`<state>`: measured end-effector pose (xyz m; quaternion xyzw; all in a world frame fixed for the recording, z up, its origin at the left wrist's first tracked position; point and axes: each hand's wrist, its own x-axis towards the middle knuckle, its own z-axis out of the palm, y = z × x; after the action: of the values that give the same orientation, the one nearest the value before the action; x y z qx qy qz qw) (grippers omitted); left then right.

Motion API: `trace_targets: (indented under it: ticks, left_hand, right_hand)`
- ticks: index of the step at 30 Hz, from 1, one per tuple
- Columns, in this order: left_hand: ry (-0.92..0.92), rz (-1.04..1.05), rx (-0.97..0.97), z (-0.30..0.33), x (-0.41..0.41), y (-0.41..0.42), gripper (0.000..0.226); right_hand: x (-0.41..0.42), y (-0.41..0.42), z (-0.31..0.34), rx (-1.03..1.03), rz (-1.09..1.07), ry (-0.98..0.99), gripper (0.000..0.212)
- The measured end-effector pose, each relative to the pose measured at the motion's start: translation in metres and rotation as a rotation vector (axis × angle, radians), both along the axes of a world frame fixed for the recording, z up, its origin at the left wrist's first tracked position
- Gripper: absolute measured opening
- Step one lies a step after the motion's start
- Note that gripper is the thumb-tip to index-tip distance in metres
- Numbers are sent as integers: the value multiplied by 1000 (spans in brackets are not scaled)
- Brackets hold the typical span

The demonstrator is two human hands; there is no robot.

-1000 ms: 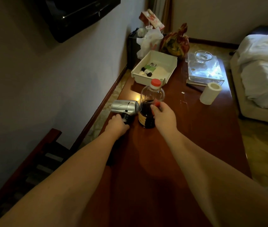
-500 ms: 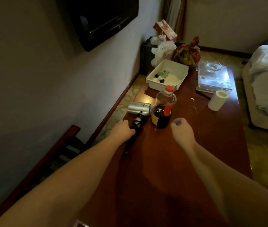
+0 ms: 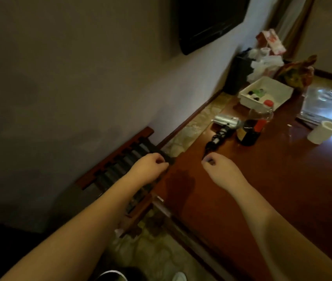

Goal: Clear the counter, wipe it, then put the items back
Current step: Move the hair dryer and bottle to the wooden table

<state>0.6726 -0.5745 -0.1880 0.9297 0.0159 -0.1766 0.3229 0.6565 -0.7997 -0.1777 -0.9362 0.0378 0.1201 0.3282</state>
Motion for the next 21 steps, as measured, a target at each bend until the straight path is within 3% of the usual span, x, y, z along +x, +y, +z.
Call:
trace_targets:
  ticks: [5,11,21]
  left_hand:
    - [-30,223,-44,15,-121,101,22]
    - [-152,420,85,21,-266,198,27]
    - [-267,819,95,62,-475,303,24]
  right_hand:
    - [-77,104,8,13,268,-68,11]
    - [-167,207,13,28,534,-92,20]
    - [-286,345,35,40,842,-303,18]
